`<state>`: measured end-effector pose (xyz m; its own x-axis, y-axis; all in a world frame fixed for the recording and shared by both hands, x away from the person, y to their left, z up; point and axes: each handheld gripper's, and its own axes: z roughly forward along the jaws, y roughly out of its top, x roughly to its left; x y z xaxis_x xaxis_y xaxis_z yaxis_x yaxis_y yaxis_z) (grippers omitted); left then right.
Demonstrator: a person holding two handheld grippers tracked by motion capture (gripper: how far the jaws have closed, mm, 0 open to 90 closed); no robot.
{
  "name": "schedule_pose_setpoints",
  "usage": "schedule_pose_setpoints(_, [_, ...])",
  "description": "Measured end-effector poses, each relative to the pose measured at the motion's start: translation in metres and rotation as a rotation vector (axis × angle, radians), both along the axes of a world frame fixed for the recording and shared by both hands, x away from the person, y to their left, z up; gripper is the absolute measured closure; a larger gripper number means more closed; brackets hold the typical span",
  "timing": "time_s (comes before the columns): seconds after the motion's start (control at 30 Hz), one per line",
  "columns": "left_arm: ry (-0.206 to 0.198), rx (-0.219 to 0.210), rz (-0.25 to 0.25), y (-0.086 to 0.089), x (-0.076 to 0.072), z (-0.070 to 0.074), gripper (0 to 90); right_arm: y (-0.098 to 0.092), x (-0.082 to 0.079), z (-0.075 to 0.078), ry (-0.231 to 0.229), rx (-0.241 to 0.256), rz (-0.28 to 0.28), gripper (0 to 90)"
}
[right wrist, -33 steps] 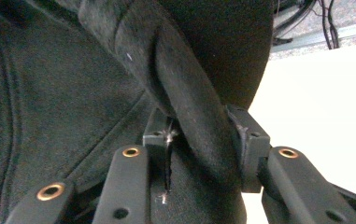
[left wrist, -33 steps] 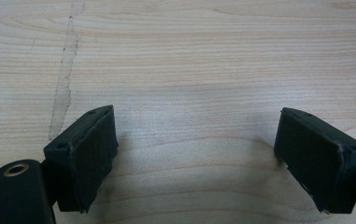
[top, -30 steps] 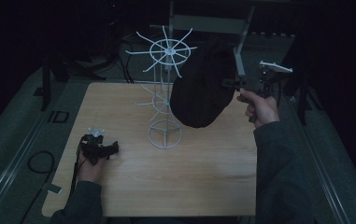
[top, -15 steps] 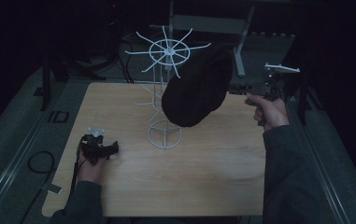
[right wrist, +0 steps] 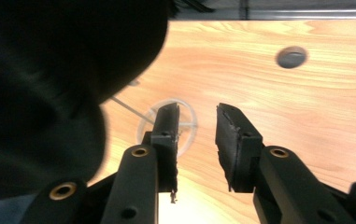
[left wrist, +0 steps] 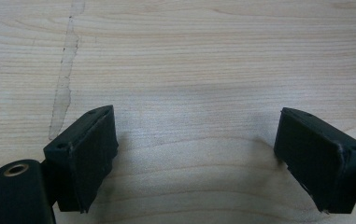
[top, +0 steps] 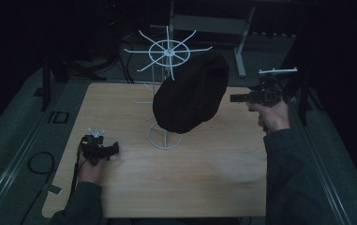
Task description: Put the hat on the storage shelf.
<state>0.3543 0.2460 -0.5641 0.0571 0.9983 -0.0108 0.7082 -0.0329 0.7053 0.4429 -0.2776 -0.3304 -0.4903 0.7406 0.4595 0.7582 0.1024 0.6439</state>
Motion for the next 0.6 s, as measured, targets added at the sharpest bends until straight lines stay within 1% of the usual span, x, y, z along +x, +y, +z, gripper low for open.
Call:
schedule_pose_setpoints(0.03, [0.000,0.000,0.000,0.000,0.000,0.000,14.2,0.000,0.000,0.000,0.000,0.000,0.000,69.3])
schedule_pose_setpoints(0.07, [-0.001,-0.001,0.001,0.000,0.000,0.000,14.2,0.004,-0.002,0.000,-0.017,-0.064,-0.002,70.3])
schedule_pose_setpoints(0.1, [-0.001,-0.002,0.001,0.000,0.000,0.000,14.2,0.004,-0.002,0.000,-0.017,-0.064,-0.002,70.3])
schedule_pose_setpoints(0.17, [-0.003,-0.002,0.003,0.000,0.000,0.000,14.2,0.008,-0.003,0.000,-0.030,-0.128,0.001,70.5])
schedule_pose_setpoints(0.2, [-0.003,-0.002,0.003,0.000,0.000,0.000,14.2,0.012,-0.004,-0.001,-0.038,-0.176,0.008,70.3])
schedule_pose_setpoints(0.23, [-0.003,-0.002,0.003,0.000,0.000,0.000,14.2,0.013,-0.005,-0.001,-0.043,-0.197,0.010,70.2])
schedule_pose_setpoints(0.27, [-0.003,-0.002,0.003,0.000,0.000,0.000,14.2,0.013,-0.005,-0.001,-0.043,-0.197,0.010,70.2])
schedule_pose_setpoints(0.4, [-0.004,-0.002,0.003,0.000,0.000,0.000,14.2,0.018,-0.006,-0.004,-0.054,-0.254,0.019,68.7])
schedule_pose_setpoints(0.6, [-0.004,-0.002,0.003,0.000,0.000,0.000,14.2,0.019,-0.007,-0.012,-0.045,-0.285,0.035,68.2])
